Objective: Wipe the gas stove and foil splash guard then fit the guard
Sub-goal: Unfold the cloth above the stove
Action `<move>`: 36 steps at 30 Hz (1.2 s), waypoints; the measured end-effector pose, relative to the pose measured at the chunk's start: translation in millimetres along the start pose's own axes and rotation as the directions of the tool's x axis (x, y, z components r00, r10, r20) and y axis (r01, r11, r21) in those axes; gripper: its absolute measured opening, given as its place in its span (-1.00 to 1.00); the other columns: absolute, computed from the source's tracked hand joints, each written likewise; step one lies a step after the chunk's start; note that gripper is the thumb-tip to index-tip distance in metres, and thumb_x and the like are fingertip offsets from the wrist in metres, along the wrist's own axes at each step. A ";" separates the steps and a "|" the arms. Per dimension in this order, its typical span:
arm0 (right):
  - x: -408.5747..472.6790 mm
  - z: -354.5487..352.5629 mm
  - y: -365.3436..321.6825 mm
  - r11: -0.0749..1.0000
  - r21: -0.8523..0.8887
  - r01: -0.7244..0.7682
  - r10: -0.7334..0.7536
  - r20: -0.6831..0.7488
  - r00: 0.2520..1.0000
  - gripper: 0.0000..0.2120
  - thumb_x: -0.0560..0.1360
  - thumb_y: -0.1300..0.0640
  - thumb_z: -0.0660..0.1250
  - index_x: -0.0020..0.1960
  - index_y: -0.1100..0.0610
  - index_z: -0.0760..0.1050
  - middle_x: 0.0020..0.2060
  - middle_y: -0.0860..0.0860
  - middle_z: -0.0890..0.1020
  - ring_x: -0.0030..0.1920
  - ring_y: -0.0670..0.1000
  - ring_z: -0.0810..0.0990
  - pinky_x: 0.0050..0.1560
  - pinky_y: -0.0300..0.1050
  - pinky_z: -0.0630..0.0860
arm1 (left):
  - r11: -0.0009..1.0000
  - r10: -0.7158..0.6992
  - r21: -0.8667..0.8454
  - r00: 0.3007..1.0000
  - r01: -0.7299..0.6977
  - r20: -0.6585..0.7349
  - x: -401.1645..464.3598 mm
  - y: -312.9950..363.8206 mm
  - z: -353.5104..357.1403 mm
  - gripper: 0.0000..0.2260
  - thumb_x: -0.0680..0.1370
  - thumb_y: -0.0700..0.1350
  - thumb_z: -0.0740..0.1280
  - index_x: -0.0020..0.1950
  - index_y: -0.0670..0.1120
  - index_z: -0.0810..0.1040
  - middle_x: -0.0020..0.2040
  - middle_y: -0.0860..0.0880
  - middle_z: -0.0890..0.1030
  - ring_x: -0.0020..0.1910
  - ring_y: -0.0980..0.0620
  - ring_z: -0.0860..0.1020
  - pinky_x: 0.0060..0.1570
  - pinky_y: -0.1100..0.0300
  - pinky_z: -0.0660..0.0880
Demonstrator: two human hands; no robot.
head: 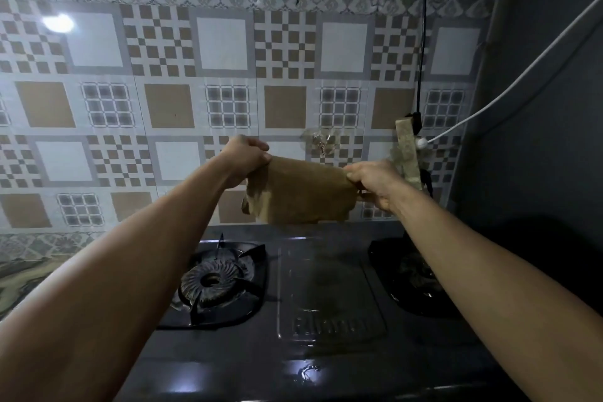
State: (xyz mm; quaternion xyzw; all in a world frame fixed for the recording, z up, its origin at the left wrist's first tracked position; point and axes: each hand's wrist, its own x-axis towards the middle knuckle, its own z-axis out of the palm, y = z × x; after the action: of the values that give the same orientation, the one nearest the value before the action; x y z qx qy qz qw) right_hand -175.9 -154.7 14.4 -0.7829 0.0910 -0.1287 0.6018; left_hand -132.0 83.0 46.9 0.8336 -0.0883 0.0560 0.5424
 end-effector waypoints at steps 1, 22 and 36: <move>3.2 -4.2 0.4 0.997 -0.071 0.033 -0.033 0.010 0.999 -0.84 0.51 0.28 0.33 -0.01 0.10 0.64 0.04 0.09 0.64 0.07 0.09 0.58 0.06 0.05 0.60 | 0.999 0.018 0.042 1.000 -0.019 0.013 -0.6 0.5 0.6 -0.74 0.58 -0.29 0.30 0.26 -0.20 0.52 0.14 -0.13 0.51 0.09 -0.03 0.50 0.03 0.12 0.45; 33.3 -6.3 4.1 0.988 -0.151 -0.029 0.016 -0.086 0.996 -0.87 0.36 0.21 0.41 -0.12 0.24 0.61 -0.29 0.14 0.63 -0.27 0.10 0.62 -0.31 -0.05 0.55 | 0.977 -0.211 0.005 0.977 0.211 0.010 9.4 -9.3 28.4 -0.85 0.55 -0.19 0.37 0.06 -0.24 0.51 -0.19 -0.14 0.56 -0.32 -0.02 0.58 -0.49 0.19 0.53; 20.0 30.4 23.0 0.889 0.298 -0.349 0.233 0.361 0.903 -0.48 0.55 -0.01 -0.01 0.07 0.22 0.66 0.01 0.13 0.70 0.10 0.09 0.58 0.08 0.03 0.47 | 0.914 -0.256 -0.306 0.964 0.265 0.071 0.3 -18.2 67.7 -0.83 0.51 -0.30 0.40 0.07 -0.30 0.54 -0.09 -0.23 0.69 -0.17 -0.14 0.71 -0.25 0.01 0.67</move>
State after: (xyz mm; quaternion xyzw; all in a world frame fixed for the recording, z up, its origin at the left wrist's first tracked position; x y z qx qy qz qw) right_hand -147.1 -138.7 -13.3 -0.6484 0.0866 0.0765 0.7525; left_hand -128.1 28.3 3.2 0.7420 0.0077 -0.0435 0.6689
